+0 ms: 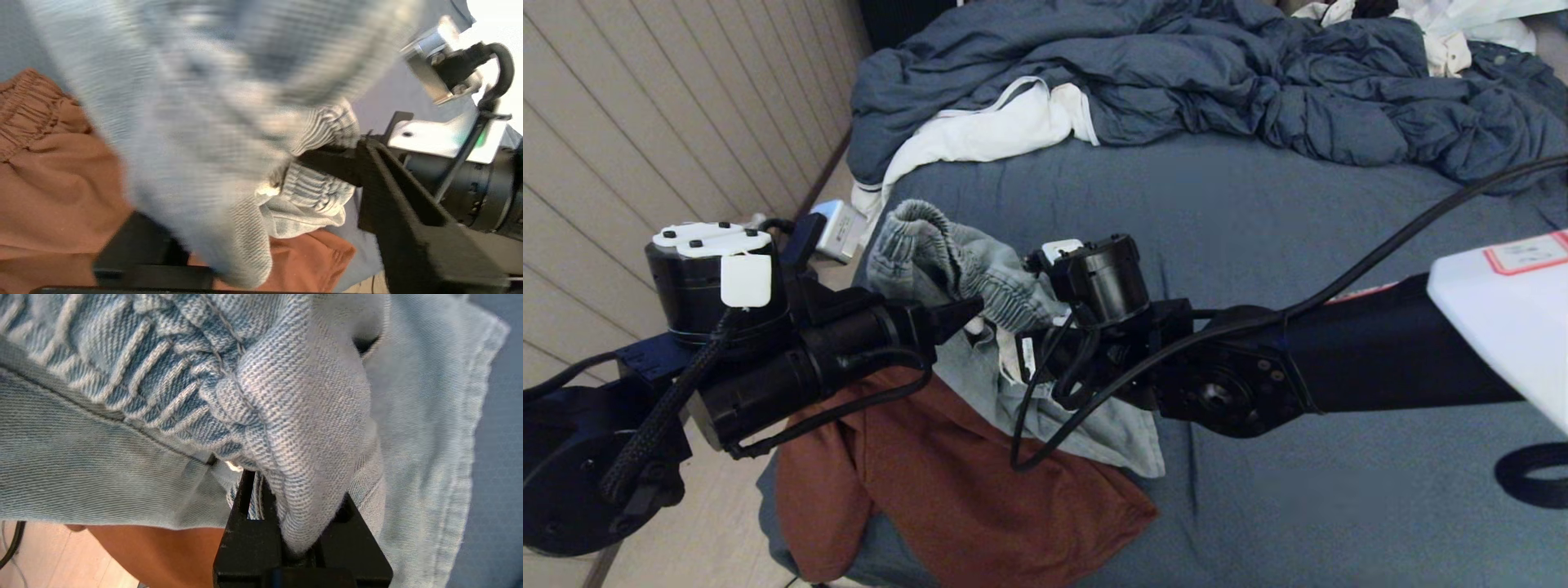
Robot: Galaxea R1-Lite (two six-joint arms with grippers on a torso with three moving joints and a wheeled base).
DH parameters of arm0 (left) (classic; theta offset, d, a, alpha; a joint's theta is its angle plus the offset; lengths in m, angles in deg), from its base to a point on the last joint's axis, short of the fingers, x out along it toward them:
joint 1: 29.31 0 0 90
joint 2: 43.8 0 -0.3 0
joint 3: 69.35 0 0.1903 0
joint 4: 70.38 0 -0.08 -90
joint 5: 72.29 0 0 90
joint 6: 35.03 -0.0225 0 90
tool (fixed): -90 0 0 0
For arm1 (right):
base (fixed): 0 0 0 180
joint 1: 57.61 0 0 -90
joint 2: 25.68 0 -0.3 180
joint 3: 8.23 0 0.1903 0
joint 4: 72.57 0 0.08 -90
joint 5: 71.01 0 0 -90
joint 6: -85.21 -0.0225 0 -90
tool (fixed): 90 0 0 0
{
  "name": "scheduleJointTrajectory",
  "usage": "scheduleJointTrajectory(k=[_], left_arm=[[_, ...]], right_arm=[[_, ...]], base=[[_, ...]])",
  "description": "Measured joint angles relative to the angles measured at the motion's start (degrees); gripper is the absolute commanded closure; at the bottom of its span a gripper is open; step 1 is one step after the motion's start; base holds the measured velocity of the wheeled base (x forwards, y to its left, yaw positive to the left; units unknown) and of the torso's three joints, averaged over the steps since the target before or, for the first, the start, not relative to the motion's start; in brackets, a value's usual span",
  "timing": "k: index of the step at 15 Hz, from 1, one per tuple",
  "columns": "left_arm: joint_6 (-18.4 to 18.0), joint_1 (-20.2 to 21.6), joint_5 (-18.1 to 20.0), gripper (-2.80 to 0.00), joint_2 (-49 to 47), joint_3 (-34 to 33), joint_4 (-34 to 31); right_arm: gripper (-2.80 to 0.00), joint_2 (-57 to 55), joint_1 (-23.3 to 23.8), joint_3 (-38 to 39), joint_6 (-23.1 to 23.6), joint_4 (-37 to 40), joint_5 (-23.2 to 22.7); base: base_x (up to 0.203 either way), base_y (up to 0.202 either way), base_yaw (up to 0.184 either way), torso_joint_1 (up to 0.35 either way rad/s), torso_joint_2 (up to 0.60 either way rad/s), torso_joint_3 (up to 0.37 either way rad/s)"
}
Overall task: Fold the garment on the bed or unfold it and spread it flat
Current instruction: Unford the blue shorts
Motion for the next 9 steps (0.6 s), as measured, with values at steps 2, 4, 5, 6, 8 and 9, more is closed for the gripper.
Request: scheduleJointTrajectory(k=[2,4,5,6,8,9], left_arm=[[0.0,0.5,-0.2,-2.80,-0.1,0.3,0.1],[0.0,1.7,-0.1,-2.80,-0.4,1.1,0.1],[0.0,2.3,0.0,-2.80,-0.6,1.6,0.1],[0.0,2.9,0.0,-2.80,-0.7,1.8,0.1],[-0.1,3.6,0.0,-2.80,-0.7,2.3,-0.8],[-0.1,3.7,0.0,-2.80,-0.7,2.4,-0.9]], right_arm=[[0.00,0.4,0.7,0.2,0.0,0.0,-0.3],[0.00,0.8,1.1,0.3,0.0,0.0,-0.3],[0.00,1.1,1.2,0.3,0.0,0.0,-0.4],[0.00,1.3,1.3,0.4,0.0,0.0,-0.4],[0.00,1.9,1.3,0.5,0.0,0.0,-0.5],[0.00,2.1,1.3,0.6,0.0,0.0,-0.5]], base=[[0.000,0.000,0.000,0.000,0.00,0.000],[0.000,0.000,0.000,0.000,0.00,0.000],[0.000,0.000,0.000,0.000,0.00,0.000],[0.000,0.000,0.000,0.000,0.00,0.000],[0.000,0.000,0.000,0.000,0.00,0.000],[0.000,0.000,0.000,0.000,0.00,0.000]])
